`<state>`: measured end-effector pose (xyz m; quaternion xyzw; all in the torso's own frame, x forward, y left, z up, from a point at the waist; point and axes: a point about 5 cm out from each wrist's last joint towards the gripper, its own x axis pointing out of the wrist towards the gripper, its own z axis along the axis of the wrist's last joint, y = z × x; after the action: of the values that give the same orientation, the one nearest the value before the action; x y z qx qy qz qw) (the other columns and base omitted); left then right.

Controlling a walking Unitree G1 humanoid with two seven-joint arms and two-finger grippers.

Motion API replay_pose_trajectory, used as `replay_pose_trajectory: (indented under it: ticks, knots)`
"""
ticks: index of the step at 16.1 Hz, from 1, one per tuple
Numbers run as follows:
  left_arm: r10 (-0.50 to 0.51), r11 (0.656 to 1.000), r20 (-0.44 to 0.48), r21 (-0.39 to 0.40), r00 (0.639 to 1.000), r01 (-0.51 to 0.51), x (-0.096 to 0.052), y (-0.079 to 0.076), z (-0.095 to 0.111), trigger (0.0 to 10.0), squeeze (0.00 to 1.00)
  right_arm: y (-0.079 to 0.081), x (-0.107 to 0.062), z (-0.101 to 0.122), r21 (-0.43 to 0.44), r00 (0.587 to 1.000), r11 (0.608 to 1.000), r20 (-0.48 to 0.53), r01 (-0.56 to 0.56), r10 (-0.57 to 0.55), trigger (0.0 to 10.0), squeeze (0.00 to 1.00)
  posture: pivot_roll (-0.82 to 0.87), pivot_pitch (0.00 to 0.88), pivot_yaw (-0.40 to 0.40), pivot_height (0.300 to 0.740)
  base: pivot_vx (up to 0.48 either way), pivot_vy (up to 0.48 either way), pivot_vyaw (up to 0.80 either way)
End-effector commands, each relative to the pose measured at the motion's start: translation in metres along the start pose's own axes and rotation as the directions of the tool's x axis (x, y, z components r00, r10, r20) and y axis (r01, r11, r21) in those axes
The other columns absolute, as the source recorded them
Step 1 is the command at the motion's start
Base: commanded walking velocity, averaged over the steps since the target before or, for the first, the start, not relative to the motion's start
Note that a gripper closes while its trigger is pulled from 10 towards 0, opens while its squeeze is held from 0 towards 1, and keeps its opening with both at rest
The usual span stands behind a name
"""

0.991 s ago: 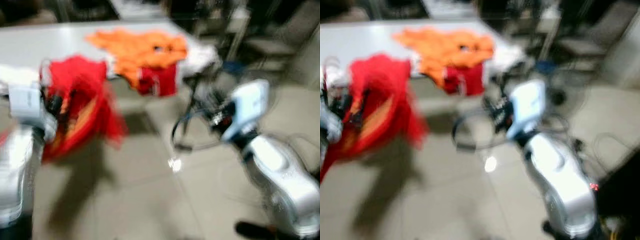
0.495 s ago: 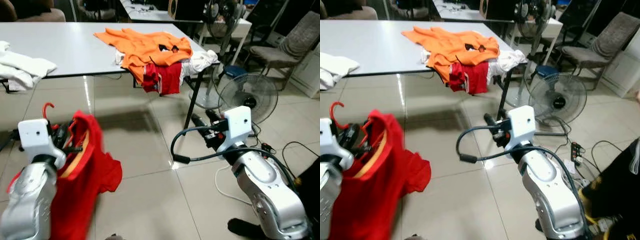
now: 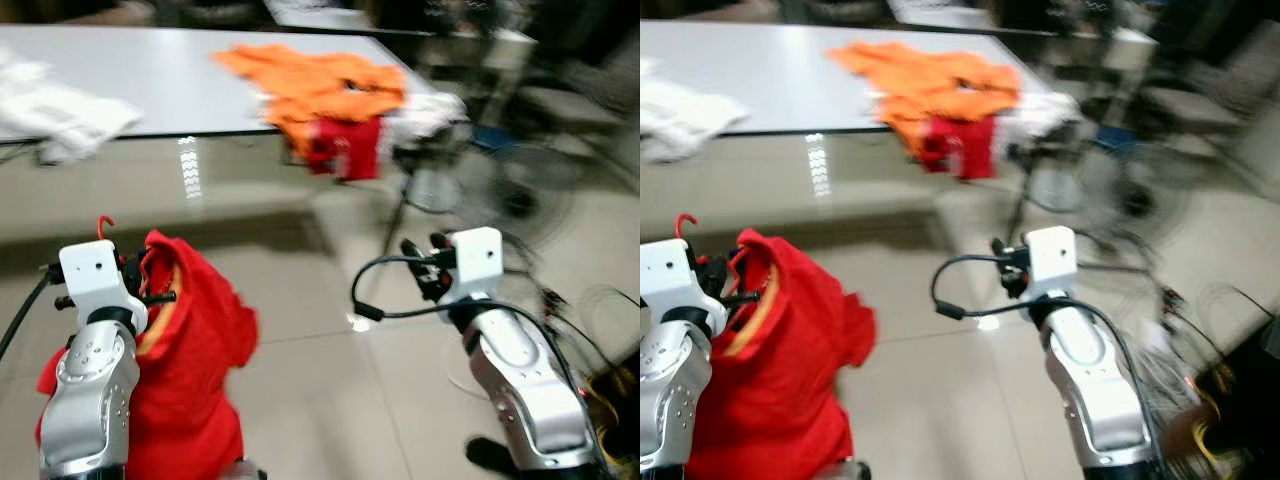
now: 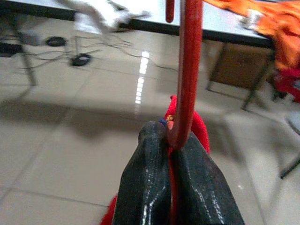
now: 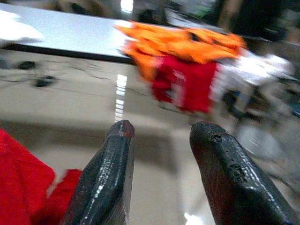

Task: Hang hanger

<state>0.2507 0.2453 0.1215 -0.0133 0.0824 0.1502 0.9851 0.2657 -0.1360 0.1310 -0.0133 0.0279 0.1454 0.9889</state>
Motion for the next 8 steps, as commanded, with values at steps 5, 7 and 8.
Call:
replay_pose_trajectory:
  ticks: [5,7,8]
  knots:
    - [0.082,0.997,0.065,-0.013,0.995,-0.081,-0.018,-0.001,0.003,10.0,0.0,0.017,0.001,0.001,0.008,0.989,0.989,0.029,-0.148,0.148,10.0,0.0,-0.06,0.0,-0.073,0.74,0.0,0.0,0.8]
    - [0.117,0.993,0.045,0.001,0.992,-0.117,-0.017,0.004,0.001,10.0,0.0,0.023,0.002,0.001,-0.011,0.974,0.975,0.03,-0.223,0.224,10.0,0.0,-0.05,0.0,-0.084,0.74,0.0,0.0,0.8]
    - [0.094,0.995,0.053,0.014,0.994,-0.095,-0.016,0.003,0.003,10.0,0.0,0.023,0.003,0.003,-0.018,0.972,0.973,0.036,-0.23,0.231,10.0,0.0,-0.05,0.0,-0.087,0.74,0.0,0.0,0.8]
